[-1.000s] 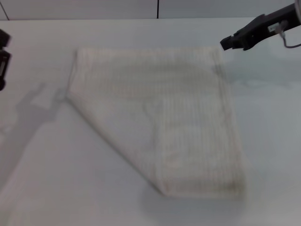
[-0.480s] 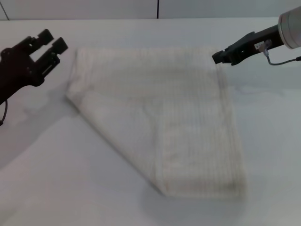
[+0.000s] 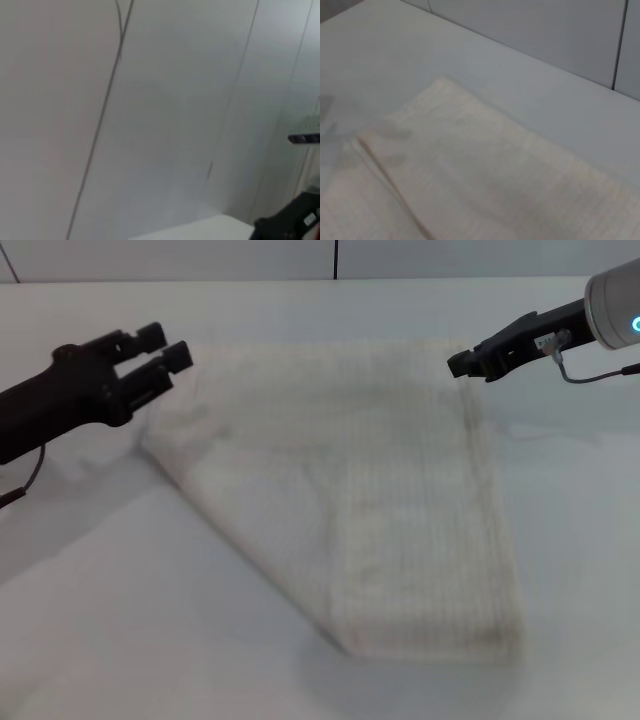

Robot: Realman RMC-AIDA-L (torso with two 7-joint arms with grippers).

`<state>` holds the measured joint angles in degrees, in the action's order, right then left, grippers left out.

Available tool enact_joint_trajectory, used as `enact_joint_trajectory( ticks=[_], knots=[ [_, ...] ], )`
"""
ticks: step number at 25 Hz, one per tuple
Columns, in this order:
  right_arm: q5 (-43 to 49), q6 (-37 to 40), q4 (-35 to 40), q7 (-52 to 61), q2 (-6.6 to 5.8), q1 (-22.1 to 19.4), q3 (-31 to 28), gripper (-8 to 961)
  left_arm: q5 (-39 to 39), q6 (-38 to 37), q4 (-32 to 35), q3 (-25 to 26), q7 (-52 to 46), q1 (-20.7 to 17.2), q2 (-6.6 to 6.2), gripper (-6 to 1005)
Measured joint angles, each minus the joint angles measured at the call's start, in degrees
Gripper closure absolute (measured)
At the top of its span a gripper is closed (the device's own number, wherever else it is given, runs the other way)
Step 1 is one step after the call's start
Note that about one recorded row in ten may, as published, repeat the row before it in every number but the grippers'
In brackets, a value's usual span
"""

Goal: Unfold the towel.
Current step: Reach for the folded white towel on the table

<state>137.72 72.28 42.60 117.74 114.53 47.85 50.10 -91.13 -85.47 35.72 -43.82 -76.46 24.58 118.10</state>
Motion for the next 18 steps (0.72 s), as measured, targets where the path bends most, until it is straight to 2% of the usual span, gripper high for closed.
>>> enact_joint_trajectory(
  ticks=[8, 15, 18],
  knots=[
    [0.0, -2.4, -2.2, -0.1, 0.18, 0.4, 1.0, 954, -5.1, 0.6, 3.3, -0.9, -7.3, 2.5, 0.10, 541],
    [0.0, -6.3, -4.1, -0.1, 1.38, 0.7, 4.7, 954, -8.3, 3.3, 3.4, -5.0, -10.9, 5.7, 0.41, 541],
    [0.1, -7.0, -4.7, -0.1, 1.50, 0.8, 5.7, 954, -8.4, 4.5, 3.1, -6.5, -11.2, 6.2, 0.46, 542]
  ],
)
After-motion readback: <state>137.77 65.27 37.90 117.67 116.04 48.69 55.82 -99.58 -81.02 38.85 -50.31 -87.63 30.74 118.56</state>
